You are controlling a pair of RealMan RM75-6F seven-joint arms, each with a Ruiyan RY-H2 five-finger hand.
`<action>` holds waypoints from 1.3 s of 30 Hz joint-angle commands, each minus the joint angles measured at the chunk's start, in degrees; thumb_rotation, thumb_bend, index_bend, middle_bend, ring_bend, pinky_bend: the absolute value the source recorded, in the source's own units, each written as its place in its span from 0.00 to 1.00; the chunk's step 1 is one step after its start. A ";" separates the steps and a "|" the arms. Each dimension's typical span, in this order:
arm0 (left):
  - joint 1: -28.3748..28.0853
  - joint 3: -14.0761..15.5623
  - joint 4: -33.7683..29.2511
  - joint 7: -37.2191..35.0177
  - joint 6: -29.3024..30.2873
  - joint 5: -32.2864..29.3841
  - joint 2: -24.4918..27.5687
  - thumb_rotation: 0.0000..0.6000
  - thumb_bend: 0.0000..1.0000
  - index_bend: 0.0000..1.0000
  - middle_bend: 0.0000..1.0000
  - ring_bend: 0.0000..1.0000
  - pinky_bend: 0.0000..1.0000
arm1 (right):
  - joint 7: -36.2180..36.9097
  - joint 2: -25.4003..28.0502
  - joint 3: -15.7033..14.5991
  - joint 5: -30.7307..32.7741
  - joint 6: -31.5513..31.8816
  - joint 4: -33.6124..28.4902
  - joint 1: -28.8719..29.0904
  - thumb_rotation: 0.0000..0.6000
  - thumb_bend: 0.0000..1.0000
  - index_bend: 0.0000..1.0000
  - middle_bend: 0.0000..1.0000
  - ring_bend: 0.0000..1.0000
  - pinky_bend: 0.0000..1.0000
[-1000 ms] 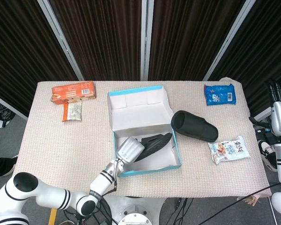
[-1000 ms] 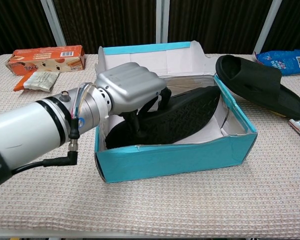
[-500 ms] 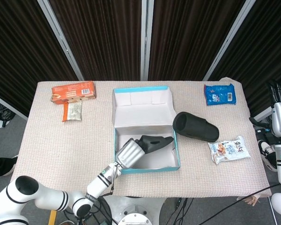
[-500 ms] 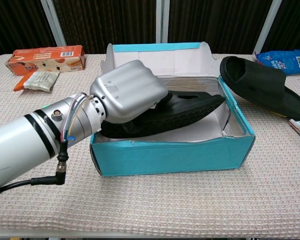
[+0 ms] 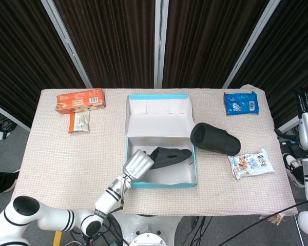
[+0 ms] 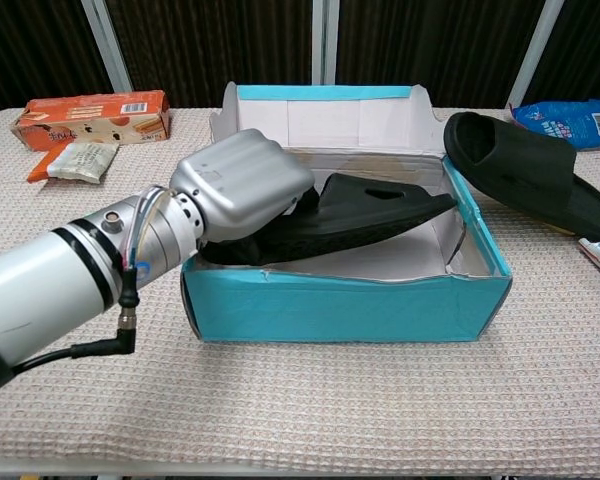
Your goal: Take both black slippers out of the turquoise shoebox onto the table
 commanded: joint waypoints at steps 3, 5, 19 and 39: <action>1.35 -3.05 1.00 -11.83 -0.81 3.92 0.99 1.00 0.34 0.66 0.75 0.74 0.87 | 0.04 0.12 0.05 -0.07 0.24 -0.15 -0.18 1.00 0.00 0.00 0.00 0.00 0.00; 1.88 -4.03 0.14 -15.77 -1.21 4.38 2.04 1.00 0.34 0.66 0.75 0.74 0.87 | 0.00 0.19 0.07 -0.09 0.26 -0.27 -0.22 1.00 0.00 0.00 0.00 0.00 0.00; 7.08 -6.44 2.77 -39.48 1.76 10.29 3.25 1.00 0.43 0.66 0.74 0.73 0.87 | -1.01 0.28 0.06 -0.11 -0.48 -0.99 0.23 1.00 0.00 0.00 0.00 0.00 0.00; 7.82 -12.55 -2.39 -19.74 -5.40 -9.59 0.72 1.00 0.50 0.63 0.74 0.78 0.89 | -1.67 0.26 -0.40 -0.04 -0.04 -1.69 -0.43 1.00 0.00 0.00 0.00 0.00 0.00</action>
